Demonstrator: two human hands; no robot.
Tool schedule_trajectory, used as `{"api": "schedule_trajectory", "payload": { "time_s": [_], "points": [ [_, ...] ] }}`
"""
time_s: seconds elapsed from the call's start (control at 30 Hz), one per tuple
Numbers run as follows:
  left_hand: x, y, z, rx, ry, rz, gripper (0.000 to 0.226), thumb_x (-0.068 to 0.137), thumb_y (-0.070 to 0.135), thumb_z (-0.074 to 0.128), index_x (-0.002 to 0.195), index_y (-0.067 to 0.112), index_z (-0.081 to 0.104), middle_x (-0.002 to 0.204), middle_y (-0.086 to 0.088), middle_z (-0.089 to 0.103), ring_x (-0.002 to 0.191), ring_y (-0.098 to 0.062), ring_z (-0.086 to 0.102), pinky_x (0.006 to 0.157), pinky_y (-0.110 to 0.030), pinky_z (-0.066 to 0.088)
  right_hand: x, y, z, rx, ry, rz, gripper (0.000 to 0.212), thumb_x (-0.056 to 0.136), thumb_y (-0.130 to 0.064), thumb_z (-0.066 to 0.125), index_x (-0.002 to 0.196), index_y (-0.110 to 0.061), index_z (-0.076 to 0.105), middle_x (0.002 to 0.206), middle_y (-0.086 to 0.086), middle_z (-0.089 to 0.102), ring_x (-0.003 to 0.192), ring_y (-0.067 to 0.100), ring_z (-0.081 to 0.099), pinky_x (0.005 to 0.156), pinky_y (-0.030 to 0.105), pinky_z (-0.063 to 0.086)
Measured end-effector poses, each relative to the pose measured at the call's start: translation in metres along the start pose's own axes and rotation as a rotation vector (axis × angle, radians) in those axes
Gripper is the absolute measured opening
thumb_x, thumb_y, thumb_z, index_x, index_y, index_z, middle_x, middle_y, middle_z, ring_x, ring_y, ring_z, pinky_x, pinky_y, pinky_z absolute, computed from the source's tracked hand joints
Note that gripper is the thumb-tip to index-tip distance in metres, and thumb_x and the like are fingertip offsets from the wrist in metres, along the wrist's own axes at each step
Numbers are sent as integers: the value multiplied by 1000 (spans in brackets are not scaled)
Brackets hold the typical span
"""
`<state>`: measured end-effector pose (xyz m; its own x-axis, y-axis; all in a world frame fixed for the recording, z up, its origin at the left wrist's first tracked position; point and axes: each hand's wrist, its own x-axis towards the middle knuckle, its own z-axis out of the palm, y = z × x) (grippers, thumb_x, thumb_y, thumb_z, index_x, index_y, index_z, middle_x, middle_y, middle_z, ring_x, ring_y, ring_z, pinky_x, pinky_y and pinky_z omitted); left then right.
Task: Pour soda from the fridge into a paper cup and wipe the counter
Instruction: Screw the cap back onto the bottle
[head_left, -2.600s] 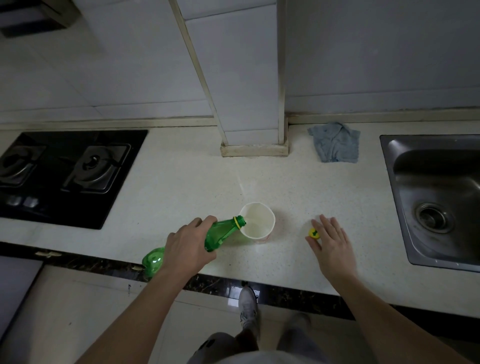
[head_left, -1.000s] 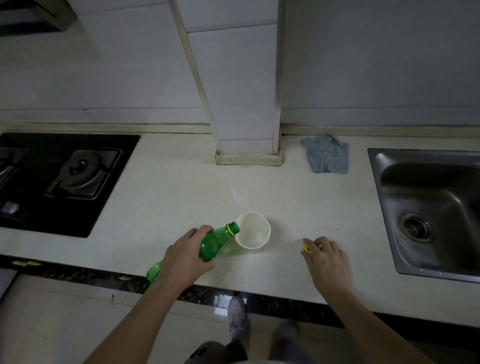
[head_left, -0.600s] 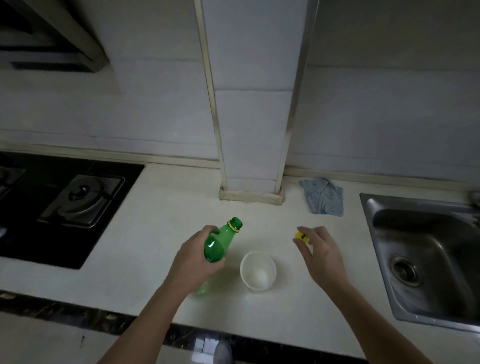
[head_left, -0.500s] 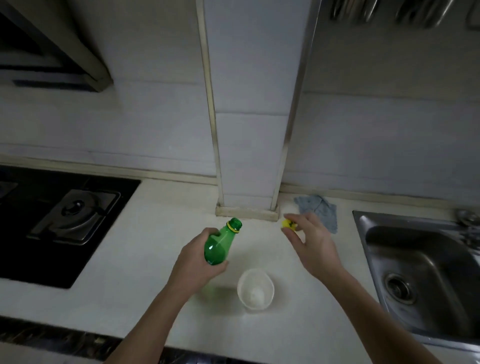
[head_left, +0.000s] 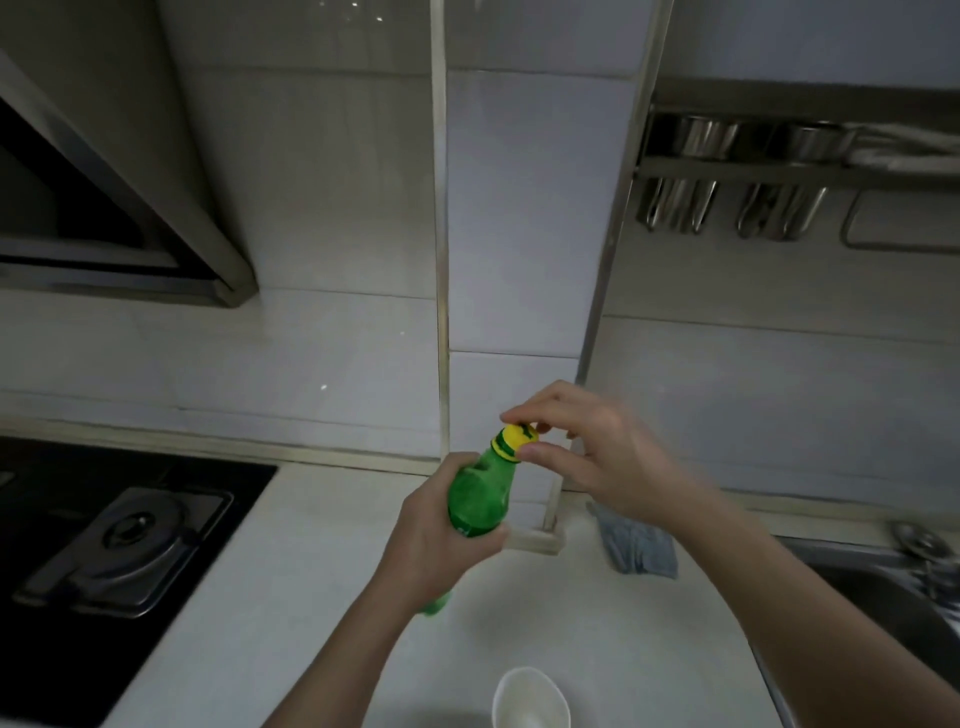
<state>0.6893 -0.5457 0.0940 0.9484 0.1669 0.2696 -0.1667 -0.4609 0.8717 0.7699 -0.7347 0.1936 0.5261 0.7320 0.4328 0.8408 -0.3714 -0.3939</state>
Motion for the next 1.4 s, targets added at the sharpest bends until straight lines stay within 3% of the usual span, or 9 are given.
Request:
{"api": "schedule_trajectory", "payload": {
  "time_s": [0.1,0.27,0.43,0.53,0.73,0.9,1.1,1.3,1.4],
  "points": [
    [3,4,-3,-20,-26,19,57,69,24,86,109,47,53,92,19,64,84,-6,62,67,-16,50,7,-9,-10,-59,-81,-3,34,93,-33,62,126,-24,65,112,-7,61,101,5,56,87,19,46],
    [2,11,-10,-70,-78,41,56,70,22,87,111,42,55,92,17,65,83,-7,64,70,-23,55,17,-22,-23,-113,-119,32,33,88,-37,70,120,-30,68,104,-14,63,90,2,59,71,6,38],
    [-5,16,-12,-134,-136,69,56,71,20,87,114,39,56,94,8,66,86,-14,67,75,-36,59,23,-36,-30,-191,-106,58,44,73,-63,67,90,-23,74,78,-11,66,69,6,59,61,16,43],
    [-6,23,-8,-150,-135,101,56,70,24,88,113,37,56,93,11,66,86,-11,66,74,-28,57,27,-43,-24,-323,-10,132,60,71,-76,56,57,-19,51,50,-6,46,48,11,41,49,26,34],
    [-4,34,2,-207,-125,100,55,70,26,88,113,36,56,94,10,66,88,-13,66,77,-35,58,25,-50,-19,-436,176,215,67,82,-72,47,48,-16,31,41,-5,29,42,10,31,46,28,25],
    [2,40,9,-239,-135,95,55,73,23,88,116,32,56,96,11,67,90,-10,67,77,-27,57,21,-53,-21,-446,129,312,66,83,-81,19,88,-27,55,59,-9,48,61,10,48,56,32,35],
    [9,47,13,-262,-144,110,55,73,23,88,117,30,56,95,8,66,88,-13,66,76,-30,57,1,-61,-54,-266,-166,230,45,97,-59,35,135,-38,49,87,-21,58,78,-1,51,70,27,42],
    [6,54,28,-259,-190,147,57,72,24,87,119,29,56,94,4,67,86,-18,67,75,-38,58,-3,-53,-64,-429,-29,316,72,78,-83,34,59,-15,46,49,-3,48,51,12,47,52,38,43],
    [5,58,36,-283,-180,141,56,72,23,87,119,29,56,93,1,68,84,-21,68,76,-43,58,-4,-56,-62,-588,-5,385,84,69,-91,15,56,-15,46,51,-2,47,53,15,48,49,32,31]
  ]
}}
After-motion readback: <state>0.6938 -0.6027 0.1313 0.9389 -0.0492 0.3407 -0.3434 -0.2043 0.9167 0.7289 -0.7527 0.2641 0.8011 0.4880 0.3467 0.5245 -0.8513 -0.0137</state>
